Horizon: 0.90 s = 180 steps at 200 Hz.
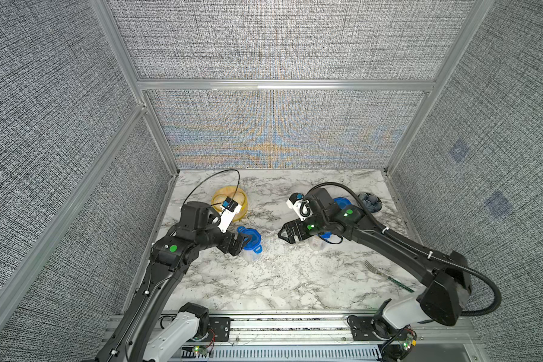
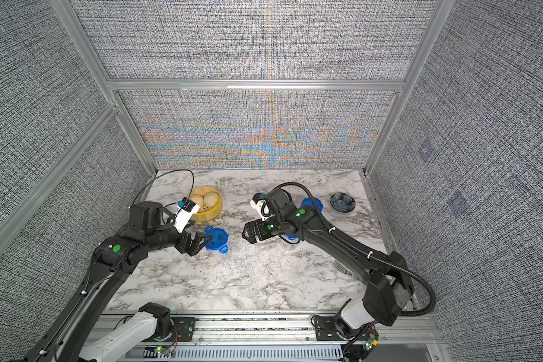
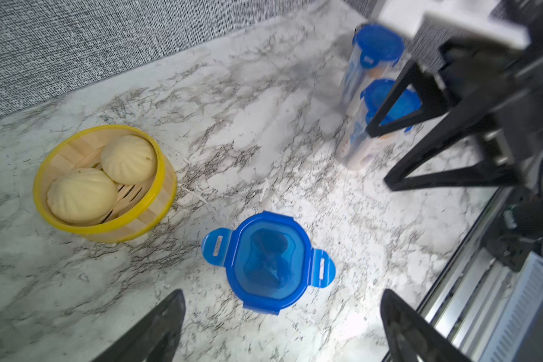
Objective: Pack away toiletry kits
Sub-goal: Close the fastener on the container.
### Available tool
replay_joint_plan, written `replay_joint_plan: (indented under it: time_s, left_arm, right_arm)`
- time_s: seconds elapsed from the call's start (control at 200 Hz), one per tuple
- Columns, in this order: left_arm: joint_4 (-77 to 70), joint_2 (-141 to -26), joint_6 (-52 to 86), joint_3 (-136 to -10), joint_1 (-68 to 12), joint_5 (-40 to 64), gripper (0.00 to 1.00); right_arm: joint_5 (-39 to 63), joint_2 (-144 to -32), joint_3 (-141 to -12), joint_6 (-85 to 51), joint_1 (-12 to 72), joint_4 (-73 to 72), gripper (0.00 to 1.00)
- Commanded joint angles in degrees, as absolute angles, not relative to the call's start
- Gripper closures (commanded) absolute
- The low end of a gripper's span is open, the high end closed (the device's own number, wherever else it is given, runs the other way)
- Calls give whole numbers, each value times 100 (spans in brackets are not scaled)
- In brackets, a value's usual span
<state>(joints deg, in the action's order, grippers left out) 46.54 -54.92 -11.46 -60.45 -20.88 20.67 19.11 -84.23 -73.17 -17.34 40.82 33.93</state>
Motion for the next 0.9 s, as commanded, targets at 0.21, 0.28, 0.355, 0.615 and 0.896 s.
replay_joint_plan:
  time_s: [0.21,0.28,0.355,0.615,0.896]
  left_arm:
    - [5761,-6714,-2347,-6966,-2608,923,4]
    - [5887,-7021,-2314,-7097,-2684,889,4]
    - [6067,-7389,-2143,-7274,-2720,818,8]
    - [6473,-8141,-1690,-7767,-2783,712,14]
    - [6363,-8470,-1713,-7805,-3037,718,14]
  right_arm:
    - [2734,-8098,-7073,-1436,3668,3170,1]
    - [2869,-8069,-7002,-1441,3565,3115,1]
    - [2958,-8038,-6923,-1458,3483,3060,1]
    - [3227,-8040,-6760,-1457,3237,2911,1]
    - [3494,-8106,-6728,-1424,3067,2840,1]
